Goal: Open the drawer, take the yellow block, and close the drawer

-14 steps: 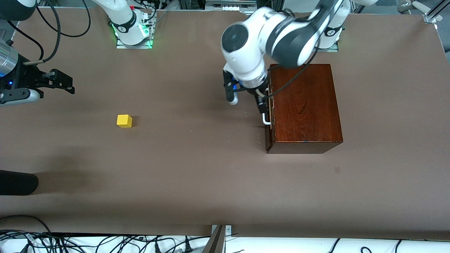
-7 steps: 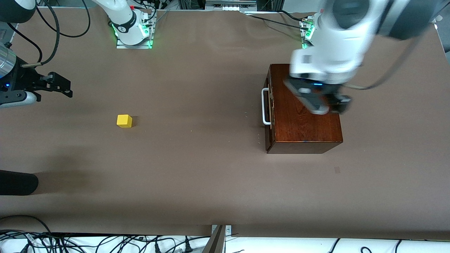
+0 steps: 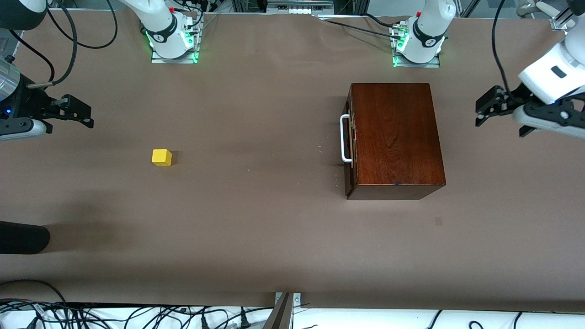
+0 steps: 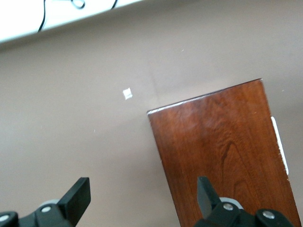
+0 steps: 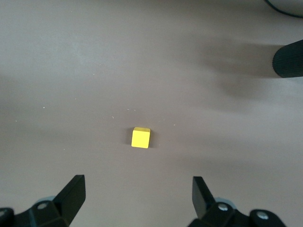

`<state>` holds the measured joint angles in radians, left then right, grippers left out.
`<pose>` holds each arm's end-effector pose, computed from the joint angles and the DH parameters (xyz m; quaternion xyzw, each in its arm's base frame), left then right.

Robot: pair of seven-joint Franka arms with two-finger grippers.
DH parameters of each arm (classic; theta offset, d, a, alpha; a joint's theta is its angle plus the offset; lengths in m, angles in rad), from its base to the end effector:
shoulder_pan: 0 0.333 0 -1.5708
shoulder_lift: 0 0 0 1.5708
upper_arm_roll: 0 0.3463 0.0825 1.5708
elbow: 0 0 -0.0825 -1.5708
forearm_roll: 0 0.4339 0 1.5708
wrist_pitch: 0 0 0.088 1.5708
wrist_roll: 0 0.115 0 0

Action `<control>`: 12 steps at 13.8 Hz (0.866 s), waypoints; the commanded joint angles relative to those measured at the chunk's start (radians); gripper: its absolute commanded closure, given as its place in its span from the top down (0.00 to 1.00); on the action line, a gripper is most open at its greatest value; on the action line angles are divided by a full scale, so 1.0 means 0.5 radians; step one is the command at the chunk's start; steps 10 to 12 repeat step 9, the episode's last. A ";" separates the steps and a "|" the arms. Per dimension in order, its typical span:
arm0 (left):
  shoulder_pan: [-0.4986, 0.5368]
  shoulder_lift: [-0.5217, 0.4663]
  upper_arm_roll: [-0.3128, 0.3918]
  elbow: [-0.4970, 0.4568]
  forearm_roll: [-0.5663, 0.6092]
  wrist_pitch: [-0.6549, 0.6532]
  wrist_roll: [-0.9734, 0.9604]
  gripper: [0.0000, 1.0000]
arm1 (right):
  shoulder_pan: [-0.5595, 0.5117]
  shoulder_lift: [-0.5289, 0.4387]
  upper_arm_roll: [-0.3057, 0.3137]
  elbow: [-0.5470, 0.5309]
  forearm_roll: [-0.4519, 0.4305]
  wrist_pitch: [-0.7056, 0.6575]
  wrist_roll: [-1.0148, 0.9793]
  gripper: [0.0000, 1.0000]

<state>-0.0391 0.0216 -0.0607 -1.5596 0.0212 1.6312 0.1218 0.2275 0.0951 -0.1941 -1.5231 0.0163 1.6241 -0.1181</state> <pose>0.6155 -0.0589 0.6450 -0.9935 0.1109 -0.0249 0.0102 0.6399 0.0290 0.6183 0.9971 0.0757 0.0038 0.0012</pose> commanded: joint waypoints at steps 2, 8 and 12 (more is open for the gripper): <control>0.118 -0.285 -0.026 -0.338 -0.027 0.066 -0.066 1.00 | -0.007 0.000 0.008 0.009 -0.023 0.010 0.000 1.00; 0.179 -0.282 -0.026 -0.375 -0.030 0.063 -0.075 1.00 | -0.007 -0.003 0.008 0.009 -0.026 0.010 0.000 1.00; 0.179 -0.282 -0.026 -0.375 -0.030 0.063 -0.072 1.00 | -0.007 -0.003 0.008 0.009 -0.026 0.010 0.000 1.00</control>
